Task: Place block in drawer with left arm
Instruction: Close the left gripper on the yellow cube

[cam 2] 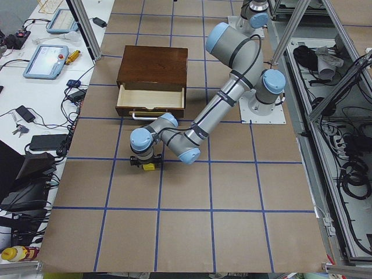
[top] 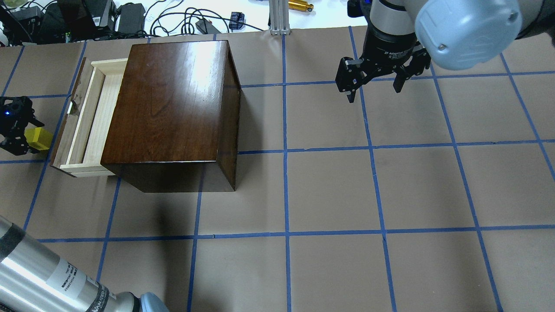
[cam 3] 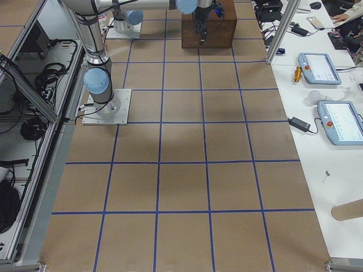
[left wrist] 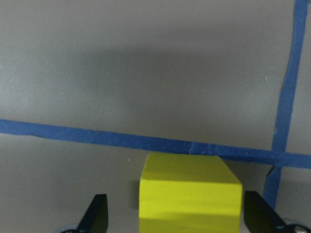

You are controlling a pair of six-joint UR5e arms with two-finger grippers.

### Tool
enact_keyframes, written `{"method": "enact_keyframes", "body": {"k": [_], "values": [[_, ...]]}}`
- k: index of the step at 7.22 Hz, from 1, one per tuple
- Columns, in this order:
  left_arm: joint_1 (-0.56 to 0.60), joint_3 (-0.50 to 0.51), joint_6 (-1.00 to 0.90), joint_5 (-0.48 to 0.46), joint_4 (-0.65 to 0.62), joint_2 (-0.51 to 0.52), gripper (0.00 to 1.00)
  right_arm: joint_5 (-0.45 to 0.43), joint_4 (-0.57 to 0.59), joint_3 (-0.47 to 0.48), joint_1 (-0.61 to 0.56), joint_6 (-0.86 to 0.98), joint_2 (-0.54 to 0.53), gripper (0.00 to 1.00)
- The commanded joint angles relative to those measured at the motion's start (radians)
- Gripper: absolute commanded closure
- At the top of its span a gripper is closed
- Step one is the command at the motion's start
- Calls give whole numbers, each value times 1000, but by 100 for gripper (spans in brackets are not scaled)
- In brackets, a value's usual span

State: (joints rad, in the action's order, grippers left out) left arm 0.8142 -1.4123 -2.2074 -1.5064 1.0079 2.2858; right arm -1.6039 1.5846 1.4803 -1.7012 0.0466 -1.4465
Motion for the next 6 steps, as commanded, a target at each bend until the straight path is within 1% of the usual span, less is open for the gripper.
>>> {"method": "enact_keyframes", "body": {"k": [1,2,3,4,5,6], "values": [[0,-1,2,0,0,0,0,-1,0,0,0,1,0,0],[0,-1,2,2,0,0,2,-1,0,0,0,1,0,0],[0,-2,-2,0,-2,0,40,-1,0,0,0,1,0,0],[0,-4,-3,2,-2,-2,60,-1,0,0,0,-1,0,0],[0,-4,-3,2,-2,0,68,-1,0,0,0,-1,0,0],[0,-4,-3,2,-2,-2,73,-1,0,0,0,1,0,0]]}}
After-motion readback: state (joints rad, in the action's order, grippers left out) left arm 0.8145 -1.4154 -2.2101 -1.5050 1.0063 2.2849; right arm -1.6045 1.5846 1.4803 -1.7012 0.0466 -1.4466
